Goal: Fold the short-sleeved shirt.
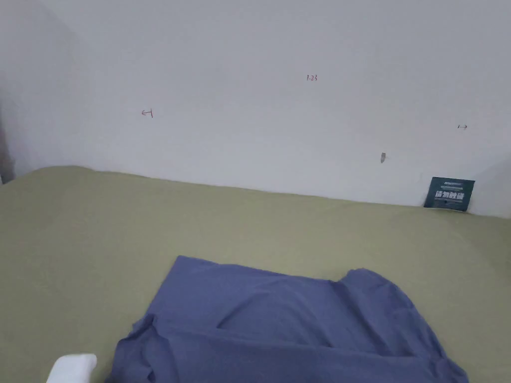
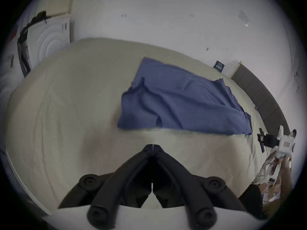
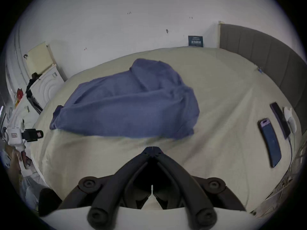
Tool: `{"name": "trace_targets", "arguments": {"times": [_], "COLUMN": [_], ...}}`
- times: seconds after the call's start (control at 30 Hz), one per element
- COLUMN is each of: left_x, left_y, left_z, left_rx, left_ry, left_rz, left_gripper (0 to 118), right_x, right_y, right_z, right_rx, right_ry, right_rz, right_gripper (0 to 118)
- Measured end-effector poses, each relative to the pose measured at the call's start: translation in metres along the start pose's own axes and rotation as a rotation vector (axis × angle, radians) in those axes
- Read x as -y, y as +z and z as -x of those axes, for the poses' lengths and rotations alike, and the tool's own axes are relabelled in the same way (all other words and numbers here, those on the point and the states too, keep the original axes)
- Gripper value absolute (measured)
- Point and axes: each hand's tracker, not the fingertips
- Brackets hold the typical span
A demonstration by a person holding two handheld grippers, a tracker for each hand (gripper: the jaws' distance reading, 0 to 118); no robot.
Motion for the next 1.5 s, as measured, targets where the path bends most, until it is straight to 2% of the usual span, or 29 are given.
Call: {"name": "trace_targets", "arguments": {"times": [0.03,0.07,0.13,0.17,0.37,0.5,0.53,0.57,0.6,0.63,0.67,0.7,0.73,0.77,0.87,0.9,0.97,1.0,1.03,1.07,1.1,1.13,1.2,1.5], "left_x": [-0.003,-0.008,-0.02,-0.028,-0.059,-0.068,-0.066,-0.066,-0.066,-0.066,-0.065,-0.065,-0.066,-0.066,-0.062,-0.062,-0.063,-0.063,-0.062,-0.07,-0.072,-0.071,-0.074,-0.067], "left_y": [-0.007,-0.015,-0.026,-0.034,-0.072,-0.092,-0.086,-0.082,-0.08,-0.081,-0.08,-0.082,-0.084,-0.084,-0.077,-0.078,-0.074,-0.074,-0.073,-0.078,-0.077,-0.074,-0.068,-0.02], "left_z": [0.004,0.009,0.016,0.022,0.031,0.022,0.013,0.01,0.011,0.013,0.018,0.022,0.024,0.027,0.018,0.018,0.012,0.011,0.011,0.013,0.013,0.013,0.013,0.015], "left_rx": [-0.006,-0.018,-0.067,-0.06,-0.034,-0.054,-0.085,-0.101,-0.105,-0.097,-0.036,-0.026,-0.037,-0.027,-0.02,-0.022,-0.023,-0.024,-0.024,-0.024,-0.028,-0.025,-0.025,0.03], "left_ry": [0.009,0.015,0.03,0.03,0.04,0.0,-0.036,-0.069,-0.089,-0.094,-0.077,-0.046,-0.043,-0.037,-0.015,-0.013,-0.017,-0.017,-0.017,-0.021,-0.026,-0.025,-0.034,0.0], "left_rz": [-0.004,-0.008,-0.032,-0.026,-0.043,0.05,0.042,0.027,0.014,0.015,0.031,0.044,0.046,0.042,0.044,0.047,0.049,0.05,0.05,0.054,0.057,0.06,0.048,0.038], "left_gripper": [2,12,76,92,91,91,90,82,49,10,4,4,4,4,4,4,4,4,4,4,4,4,4,4], "right_x": [0.002,0.003,0.003,0.003,-0.008,-0.018,-0.021,-0.025,-0.028,-0.029,-0.031,-0.035,-0.037,-0.039,-0.045,-0.046,-0.048,-0.049,-0.05,-0.053,-0.056,-0.058,-0.061,-0.061], "right_y": [-0.001,-0.001,0.0,0.0,-0.005,-0.017,-0.021,-0.023,-0.025,-0.026,-0.029,-0.036,-0.043,-0.05,-0.074,-0.084,-0.099,-0.102,-0.097,-0.092,-0.087,-0.084,-0.072,-0.02], "right_z": [-0.002,-0.003,-0.005,-0.006,-0.019,-0.029,-0.031,-0.032,-0.034,-0.035,-0.037,-0.041,-0.044,-0.046,-0.05,-0.048,-0.049,-0.046,-0.04,-0.036,-0.034,-0.034,-0.024,-0.026], "right_rx": [-0.005,-0.009,-0.012,-0.013,0.001,0.04,0.06,0.068,0.066,0.068,0.066,0.054,0.019,0.014,0.081,0.103,0.114,0.143,0.187,0.172,0.151,0.077,0.139,0.056], "right_ry": [-0.008,-0.015,-0.015,-0.01,-0.016,-0.048,-0.06,-0.063,-0.062,-0.059,-0.057,-0.056,-0.057,-0.065,-0.09,-0.106,-0.111,-0.097,-0.023,0.0,0.021,0.019,0.039,0.063], "right_rz": [0.003,0.003,-0.002,-0.003,-0.038,-0.055,-0.046,-0.041,-0.045,-0.051,-0.062,-0.056,-0.032,-0.022,0.012,0.021,0.101,0.135,0.109,0.089,0.079,0.068,0.064,0.041], "right_gripper": [0,0,0,0,0,0,0,1,11,34,66,106,117,116,112,105,72,64,52,15,5,5,5,5]}}
